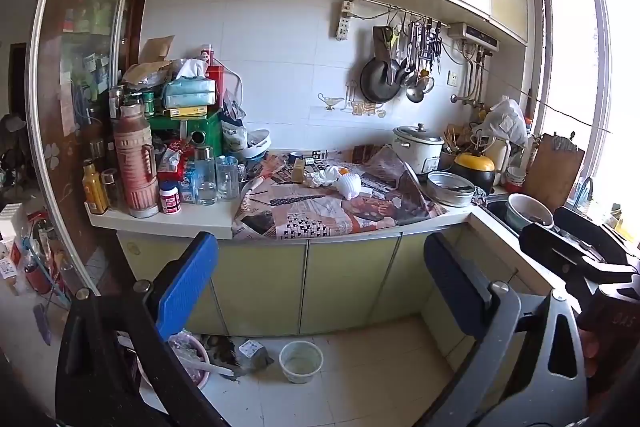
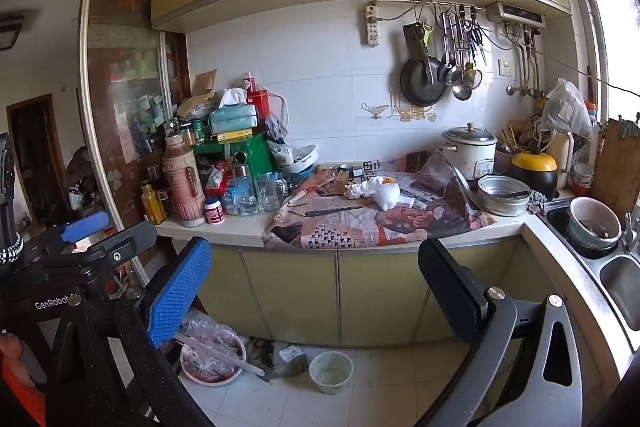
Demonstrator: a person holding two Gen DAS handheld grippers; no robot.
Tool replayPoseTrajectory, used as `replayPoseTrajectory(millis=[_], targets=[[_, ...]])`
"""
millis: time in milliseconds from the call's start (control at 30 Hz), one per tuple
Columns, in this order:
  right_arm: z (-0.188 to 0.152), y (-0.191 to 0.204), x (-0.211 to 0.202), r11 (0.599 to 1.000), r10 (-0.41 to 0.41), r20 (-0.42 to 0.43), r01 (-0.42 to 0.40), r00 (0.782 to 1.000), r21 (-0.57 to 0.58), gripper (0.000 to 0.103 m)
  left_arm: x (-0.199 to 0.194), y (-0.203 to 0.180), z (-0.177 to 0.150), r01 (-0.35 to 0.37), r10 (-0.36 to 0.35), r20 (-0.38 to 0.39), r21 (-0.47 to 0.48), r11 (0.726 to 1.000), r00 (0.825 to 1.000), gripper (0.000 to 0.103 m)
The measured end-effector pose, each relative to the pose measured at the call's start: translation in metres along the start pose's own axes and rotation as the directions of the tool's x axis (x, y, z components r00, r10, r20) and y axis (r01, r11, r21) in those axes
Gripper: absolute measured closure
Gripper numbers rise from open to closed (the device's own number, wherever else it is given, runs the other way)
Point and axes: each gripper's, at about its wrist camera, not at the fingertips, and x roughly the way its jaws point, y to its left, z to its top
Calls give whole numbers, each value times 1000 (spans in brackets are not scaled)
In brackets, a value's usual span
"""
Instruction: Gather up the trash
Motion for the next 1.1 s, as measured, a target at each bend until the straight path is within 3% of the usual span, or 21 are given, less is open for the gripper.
replayPoseTrajectory(millis=[1100], targets=[[4,-8,2,999,-43,13,43,999,-3,0,5,3,-5,10,-10,-12,-5,1000,1000,0]])
